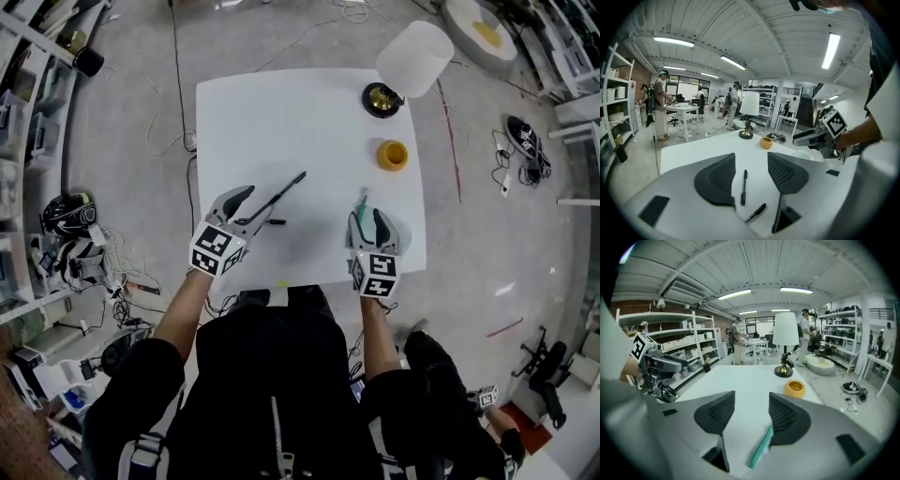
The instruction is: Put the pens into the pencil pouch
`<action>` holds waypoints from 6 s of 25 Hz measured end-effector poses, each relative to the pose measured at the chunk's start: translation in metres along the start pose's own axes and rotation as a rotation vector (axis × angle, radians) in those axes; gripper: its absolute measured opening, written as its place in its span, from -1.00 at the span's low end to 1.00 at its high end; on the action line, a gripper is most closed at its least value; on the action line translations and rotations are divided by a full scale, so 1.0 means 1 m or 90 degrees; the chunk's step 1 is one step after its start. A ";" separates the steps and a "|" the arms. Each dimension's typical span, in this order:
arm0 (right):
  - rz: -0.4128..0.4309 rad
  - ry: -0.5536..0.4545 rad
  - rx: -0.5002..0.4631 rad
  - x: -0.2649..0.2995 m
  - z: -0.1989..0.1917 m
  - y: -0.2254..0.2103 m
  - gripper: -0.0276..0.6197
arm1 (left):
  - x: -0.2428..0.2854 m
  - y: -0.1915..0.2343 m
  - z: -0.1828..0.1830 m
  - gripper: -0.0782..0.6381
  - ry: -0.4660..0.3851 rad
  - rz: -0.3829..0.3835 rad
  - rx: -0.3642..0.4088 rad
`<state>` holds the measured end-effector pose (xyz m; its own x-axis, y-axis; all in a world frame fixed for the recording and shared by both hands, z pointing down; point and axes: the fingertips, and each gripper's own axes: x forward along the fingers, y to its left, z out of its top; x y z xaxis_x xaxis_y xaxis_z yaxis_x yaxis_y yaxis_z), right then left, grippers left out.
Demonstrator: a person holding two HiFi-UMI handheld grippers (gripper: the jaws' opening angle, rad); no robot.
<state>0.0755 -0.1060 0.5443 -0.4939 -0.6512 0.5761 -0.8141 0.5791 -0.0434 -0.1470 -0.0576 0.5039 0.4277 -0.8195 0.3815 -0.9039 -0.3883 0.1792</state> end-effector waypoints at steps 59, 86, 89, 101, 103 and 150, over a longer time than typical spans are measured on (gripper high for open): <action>-0.007 0.209 0.103 0.032 -0.136 -0.037 -0.81 | 0.012 0.019 -0.141 -0.13 0.296 -0.146 0.191; -0.020 0.196 0.121 0.025 -0.127 -0.034 -0.81 | 0.000 0.040 -0.228 -0.54 0.467 -0.247 0.293; -0.019 0.197 0.122 0.026 -0.129 -0.034 -0.81 | 0.000 0.038 -0.230 -0.59 0.466 -0.259 0.330; -0.019 0.189 0.124 0.024 -0.127 -0.034 -0.81 | 0.005 0.019 -0.215 -0.64 0.428 -0.291 0.319; -0.019 0.186 0.124 0.023 -0.126 -0.033 -0.81 | 0.007 0.015 -0.207 -0.64 0.419 -0.294 0.312; -0.017 0.145 0.165 0.008 -0.114 -0.042 -0.83 | 0.136 -0.132 -0.134 -0.64 0.405 -0.469 0.417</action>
<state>0.1407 -0.0797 0.6434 -0.4144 -0.5213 0.7460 -0.8907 0.4007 -0.2148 0.0302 -0.0610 0.6535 0.6024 -0.0196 0.7979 -0.1853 -0.9758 0.1160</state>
